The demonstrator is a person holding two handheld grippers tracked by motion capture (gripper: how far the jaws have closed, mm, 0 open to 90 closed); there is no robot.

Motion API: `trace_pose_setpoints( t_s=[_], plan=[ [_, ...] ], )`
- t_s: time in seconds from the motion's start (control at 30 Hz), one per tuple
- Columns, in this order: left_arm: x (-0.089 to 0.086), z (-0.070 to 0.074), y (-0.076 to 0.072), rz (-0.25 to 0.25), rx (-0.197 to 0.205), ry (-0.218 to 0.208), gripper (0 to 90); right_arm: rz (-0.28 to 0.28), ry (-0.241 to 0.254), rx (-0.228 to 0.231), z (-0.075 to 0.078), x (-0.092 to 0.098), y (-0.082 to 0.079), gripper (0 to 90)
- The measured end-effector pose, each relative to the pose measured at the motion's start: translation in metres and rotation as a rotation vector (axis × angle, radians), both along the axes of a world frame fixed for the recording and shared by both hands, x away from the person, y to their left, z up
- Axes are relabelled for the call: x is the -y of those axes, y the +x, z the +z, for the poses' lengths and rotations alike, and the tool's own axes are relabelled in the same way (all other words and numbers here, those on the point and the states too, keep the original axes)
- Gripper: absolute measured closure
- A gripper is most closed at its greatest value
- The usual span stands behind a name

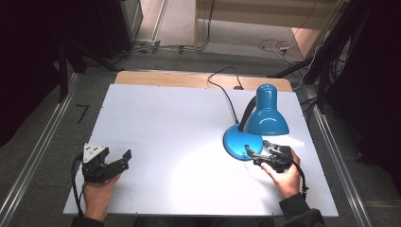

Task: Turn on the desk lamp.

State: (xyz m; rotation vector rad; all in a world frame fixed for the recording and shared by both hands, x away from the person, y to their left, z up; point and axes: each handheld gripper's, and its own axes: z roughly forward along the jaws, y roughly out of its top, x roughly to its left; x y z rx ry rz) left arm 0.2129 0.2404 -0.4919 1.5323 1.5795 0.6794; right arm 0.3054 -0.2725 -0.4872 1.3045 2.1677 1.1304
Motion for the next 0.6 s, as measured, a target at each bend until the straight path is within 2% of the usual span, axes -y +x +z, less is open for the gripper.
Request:
trace_pose_setpoints(
  t_s=[0.6],
  plan=[
    [0.0, 0.0, 0.0, 0.003, 0.0, 0.0, 18.4, -0.02, -0.006, 0.007, 0.003, 0.014, -0.008, 19.1]
  ],
)
